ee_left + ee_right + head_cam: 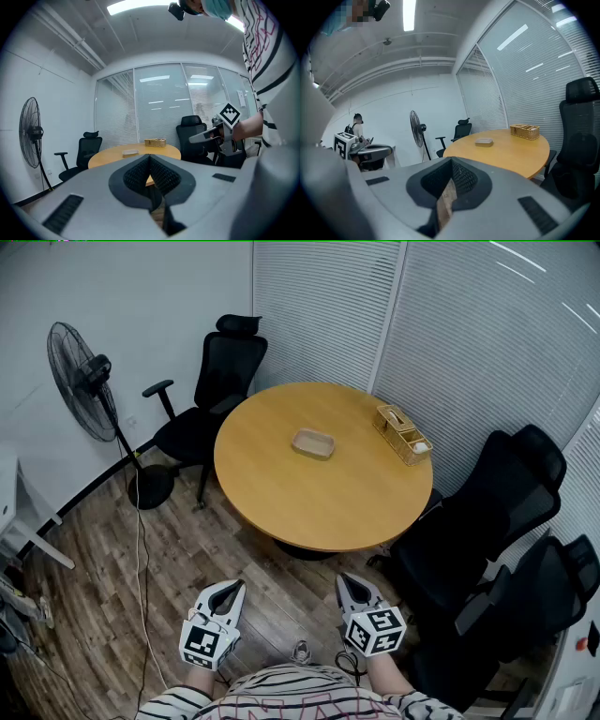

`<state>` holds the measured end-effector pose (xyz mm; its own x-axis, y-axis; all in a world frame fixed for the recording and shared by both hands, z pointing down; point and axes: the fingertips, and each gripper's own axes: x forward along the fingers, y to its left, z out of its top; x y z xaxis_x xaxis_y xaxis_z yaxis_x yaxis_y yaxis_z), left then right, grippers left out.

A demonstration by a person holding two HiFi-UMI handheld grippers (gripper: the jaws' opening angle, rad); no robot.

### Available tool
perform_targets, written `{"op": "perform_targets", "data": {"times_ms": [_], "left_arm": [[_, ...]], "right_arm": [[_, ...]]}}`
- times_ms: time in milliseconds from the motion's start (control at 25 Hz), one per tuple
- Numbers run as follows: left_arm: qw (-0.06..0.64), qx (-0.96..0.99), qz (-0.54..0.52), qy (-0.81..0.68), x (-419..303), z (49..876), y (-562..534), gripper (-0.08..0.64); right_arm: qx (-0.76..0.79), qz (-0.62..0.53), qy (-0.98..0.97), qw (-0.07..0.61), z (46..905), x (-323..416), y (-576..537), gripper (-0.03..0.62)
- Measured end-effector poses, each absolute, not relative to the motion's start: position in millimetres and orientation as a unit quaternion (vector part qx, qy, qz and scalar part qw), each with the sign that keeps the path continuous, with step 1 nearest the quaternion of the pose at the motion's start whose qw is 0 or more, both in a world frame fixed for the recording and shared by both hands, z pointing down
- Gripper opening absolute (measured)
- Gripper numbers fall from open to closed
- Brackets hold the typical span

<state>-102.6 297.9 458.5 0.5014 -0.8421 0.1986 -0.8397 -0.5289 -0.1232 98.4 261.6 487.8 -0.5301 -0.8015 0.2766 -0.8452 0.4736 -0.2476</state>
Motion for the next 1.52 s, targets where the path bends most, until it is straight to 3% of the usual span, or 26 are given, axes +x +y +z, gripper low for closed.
{"op": "perform_targets", "data": {"times_ms": [240,320,360,400,440,480,520,1040,1520], "left_arm": [[-0.016,-0.877,-0.108,0.469,-78,468,279,0.028],[-0.030,-0.878,-0.105,0.466,-69,472,271,0.044],[-0.037,-0.878,-0.104,0.465,-64,474,267,0.089],[-0.043,-0.878,-0.103,0.465,-60,476,264,0.164],[-0.048,-0.877,-0.104,0.466,-56,478,261,0.192],[-0.050,-0.877,-0.105,0.467,-53,480,259,0.192],[-0.053,-0.876,-0.106,0.468,-51,483,258,0.192],[-0.082,-0.879,-0.116,0.456,-46,506,209,0.192],[-0.095,-0.901,-0.108,0.408,-96,502,69,0.192]], "right_arm": [[0.466,0.198,-0.861,0.038,493,110,239,0.028],[0.464,0.198,-0.863,0.027,493,116,231,0.032],[0.463,0.198,-0.864,0.025,494,119,227,0.037],[0.462,0.199,-0.864,0.024,495,121,223,0.056],[0.460,0.199,-0.865,0.024,496,124,220,0.118],[0.459,0.199,-0.866,0.025,498,126,217,0.201],[0.458,0.199,-0.866,0.025,500,127,215,0.210],[0.472,0.238,-0.849,0.016,523,138,170,0.209],[0.528,0.240,-0.814,0.026,516,101,51,0.209]]}}
